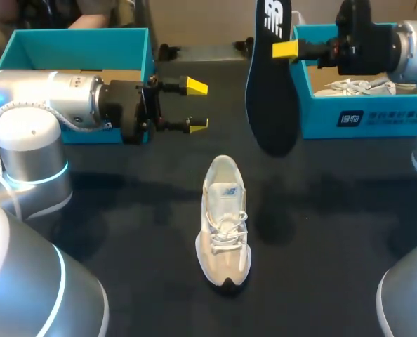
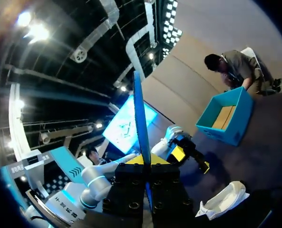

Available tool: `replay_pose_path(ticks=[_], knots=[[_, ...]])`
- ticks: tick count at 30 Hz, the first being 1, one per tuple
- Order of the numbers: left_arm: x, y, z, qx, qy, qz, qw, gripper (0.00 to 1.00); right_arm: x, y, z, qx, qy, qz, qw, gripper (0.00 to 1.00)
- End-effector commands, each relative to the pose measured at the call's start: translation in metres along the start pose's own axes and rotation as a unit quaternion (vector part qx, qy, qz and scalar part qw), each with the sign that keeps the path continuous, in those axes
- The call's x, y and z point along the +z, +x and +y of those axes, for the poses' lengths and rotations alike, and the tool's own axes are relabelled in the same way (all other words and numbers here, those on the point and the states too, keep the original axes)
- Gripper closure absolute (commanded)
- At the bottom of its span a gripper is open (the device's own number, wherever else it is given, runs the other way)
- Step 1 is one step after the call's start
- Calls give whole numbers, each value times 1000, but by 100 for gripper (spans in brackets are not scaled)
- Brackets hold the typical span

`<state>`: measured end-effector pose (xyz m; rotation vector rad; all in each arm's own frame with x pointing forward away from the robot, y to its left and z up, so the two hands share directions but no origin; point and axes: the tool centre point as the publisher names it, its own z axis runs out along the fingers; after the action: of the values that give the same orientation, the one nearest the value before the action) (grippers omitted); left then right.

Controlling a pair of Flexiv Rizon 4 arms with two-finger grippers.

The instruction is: Take the shoe out of the shoebox, open the shoe tongue, remove and reinsert the insole, then place the shoe into the shoebox

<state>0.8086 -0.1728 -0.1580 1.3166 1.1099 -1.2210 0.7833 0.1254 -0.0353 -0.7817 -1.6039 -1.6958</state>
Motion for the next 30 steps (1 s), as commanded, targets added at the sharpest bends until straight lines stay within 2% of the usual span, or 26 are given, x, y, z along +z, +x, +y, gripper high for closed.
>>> replay_pose_path(ticks=[1, 10, 15, 20, 30], knots=[[1, 1, 0, 1, -1, -1, 1000, 0, 7, -23, 10, -1, 15, 15, 1000, 100], [1, 1, 0, 1, -1, -1, 1000, 0, 7, -23, 10, -1, 15, 15, 1000, 100], [1, 1, 0, 1, -1, -1, 1000, 0, 7, -34, 11, 73, 7, 5, 997, 100], [1, 1, 0, 1, -1, -1, 1000, 0, 13, -50, -2, 158, -2, -18, 987, 100], [1, 1, 0, 1, -1, -1, 1000, 0, 13, -50, -2, 158, -2, -18, 987, 100]])
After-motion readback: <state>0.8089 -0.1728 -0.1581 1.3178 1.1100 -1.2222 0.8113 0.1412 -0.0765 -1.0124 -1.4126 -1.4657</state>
